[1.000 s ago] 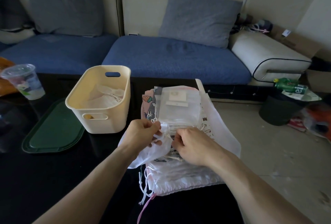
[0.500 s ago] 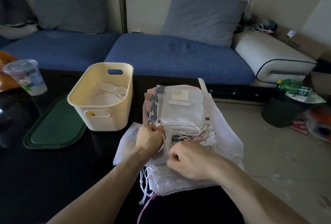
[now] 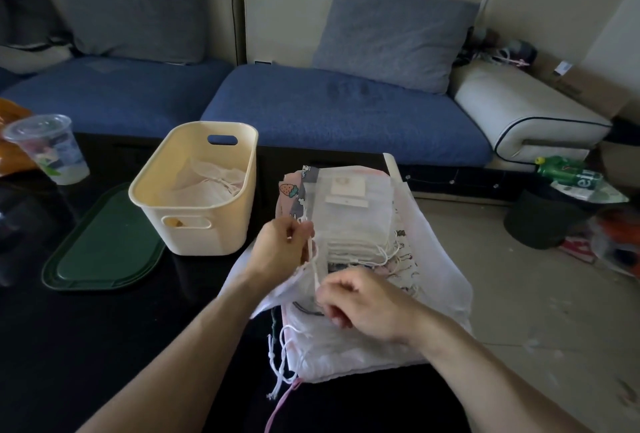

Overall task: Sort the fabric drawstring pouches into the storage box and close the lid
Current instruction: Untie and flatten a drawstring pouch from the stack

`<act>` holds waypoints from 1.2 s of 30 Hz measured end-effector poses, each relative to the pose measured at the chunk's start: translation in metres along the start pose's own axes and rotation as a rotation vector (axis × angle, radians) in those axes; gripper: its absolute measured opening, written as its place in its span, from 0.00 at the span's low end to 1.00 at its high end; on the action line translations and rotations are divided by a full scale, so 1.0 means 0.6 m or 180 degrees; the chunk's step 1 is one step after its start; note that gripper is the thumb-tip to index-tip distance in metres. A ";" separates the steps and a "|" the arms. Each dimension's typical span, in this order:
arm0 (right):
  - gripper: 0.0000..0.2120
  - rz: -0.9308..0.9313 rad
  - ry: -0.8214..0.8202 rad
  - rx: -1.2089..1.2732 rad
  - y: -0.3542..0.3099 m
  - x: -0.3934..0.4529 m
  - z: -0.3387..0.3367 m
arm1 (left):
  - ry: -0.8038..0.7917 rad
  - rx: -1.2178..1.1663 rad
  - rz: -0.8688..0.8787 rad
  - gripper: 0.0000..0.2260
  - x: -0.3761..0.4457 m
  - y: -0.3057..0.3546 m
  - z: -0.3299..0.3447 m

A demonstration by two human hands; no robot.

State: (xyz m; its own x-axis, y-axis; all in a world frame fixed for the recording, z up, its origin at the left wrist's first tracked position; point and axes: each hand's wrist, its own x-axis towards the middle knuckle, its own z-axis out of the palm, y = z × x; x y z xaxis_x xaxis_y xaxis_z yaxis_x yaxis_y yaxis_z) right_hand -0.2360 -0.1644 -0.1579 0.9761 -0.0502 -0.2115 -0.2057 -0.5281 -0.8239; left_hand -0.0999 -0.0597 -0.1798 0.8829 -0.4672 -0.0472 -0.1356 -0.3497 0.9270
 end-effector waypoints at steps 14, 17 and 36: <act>0.09 -0.0051 0.0890 0.4206 -0.035 0.027 0.001 | -0.0896 0.0670 -0.0076 0.22 -0.038 0.023 -0.073; 0.12 -0.0076 0.1110 0.4527 -0.035 0.033 0.001 | -0.0503 -0.0060 -0.0181 0.09 -0.032 0.026 -0.078; 0.06 0.0419 0.1713 0.3387 -0.052 0.093 0.009 | 0.0100 -0.0632 -0.0056 0.39 -0.040 0.048 -0.100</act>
State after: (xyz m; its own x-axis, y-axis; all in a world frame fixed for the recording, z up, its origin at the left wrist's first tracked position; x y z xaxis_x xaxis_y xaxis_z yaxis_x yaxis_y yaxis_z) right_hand -0.1753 -0.1464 -0.1470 0.7953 -0.5330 -0.2888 -0.0137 0.4605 -0.8876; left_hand -0.0981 -0.0100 -0.1299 0.8983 -0.4358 -0.0553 -0.0314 -0.1892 0.9814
